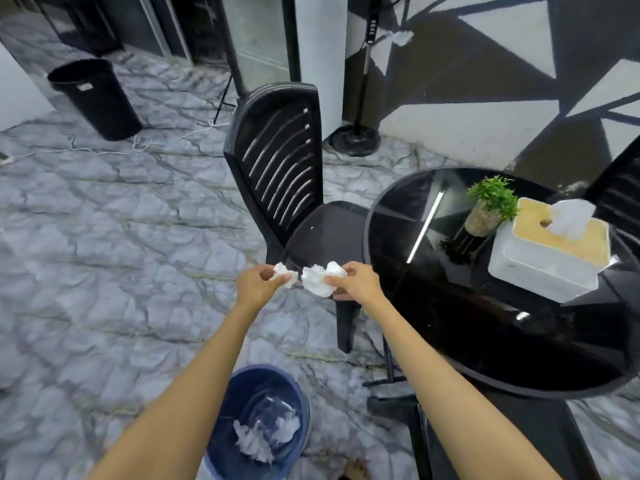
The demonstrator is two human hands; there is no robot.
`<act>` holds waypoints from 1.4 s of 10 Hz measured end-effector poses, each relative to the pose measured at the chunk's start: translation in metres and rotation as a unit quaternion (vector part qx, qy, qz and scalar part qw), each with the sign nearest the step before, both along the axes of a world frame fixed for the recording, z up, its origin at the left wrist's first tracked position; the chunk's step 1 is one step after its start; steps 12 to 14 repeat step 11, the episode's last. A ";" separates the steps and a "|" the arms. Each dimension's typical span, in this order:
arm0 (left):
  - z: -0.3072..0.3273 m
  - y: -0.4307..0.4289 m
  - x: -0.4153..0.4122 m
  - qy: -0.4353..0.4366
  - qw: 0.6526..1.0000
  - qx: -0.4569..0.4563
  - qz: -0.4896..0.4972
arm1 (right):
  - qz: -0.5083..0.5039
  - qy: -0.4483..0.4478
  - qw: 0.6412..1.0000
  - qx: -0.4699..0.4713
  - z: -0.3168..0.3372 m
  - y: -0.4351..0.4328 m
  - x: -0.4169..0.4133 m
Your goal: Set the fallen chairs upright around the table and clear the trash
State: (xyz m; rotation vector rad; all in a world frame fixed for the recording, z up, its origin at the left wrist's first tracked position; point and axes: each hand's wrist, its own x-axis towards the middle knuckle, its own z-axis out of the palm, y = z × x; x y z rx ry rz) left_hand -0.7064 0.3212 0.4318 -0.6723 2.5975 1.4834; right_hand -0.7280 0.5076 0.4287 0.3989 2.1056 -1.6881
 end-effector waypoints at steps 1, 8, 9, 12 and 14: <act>-0.019 -0.031 0.032 -0.018 1.000 -0.007 -0.024 | -0.021 -0.031 0.999 -0.006 -0.031 -0.031 0.034; -0.349 -0.139 0.196 -0.207 0.968 -0.029 -0.139 | -0.144 -0.164 0.976 0.027 -0.395 -0.169 0.237; -0.397 -0.139 0.201 -0.210 0.967 -0.022 -0.144 | -0.133 -0.173 0.975 0.036 -0.435 -0.178 0.243; -0.428 -0.135 0.213 -0.196 0.968 -0.010 -0.158 | -0.083 -0.172 0.979 0.064 -0.451 -0.177 0.261; -0.428 -0.135 0.213 -0.196 0.968 -0.010 -0.158 | -0.083 -0.172 0.979 0.064 -0.451 -0.177 0.261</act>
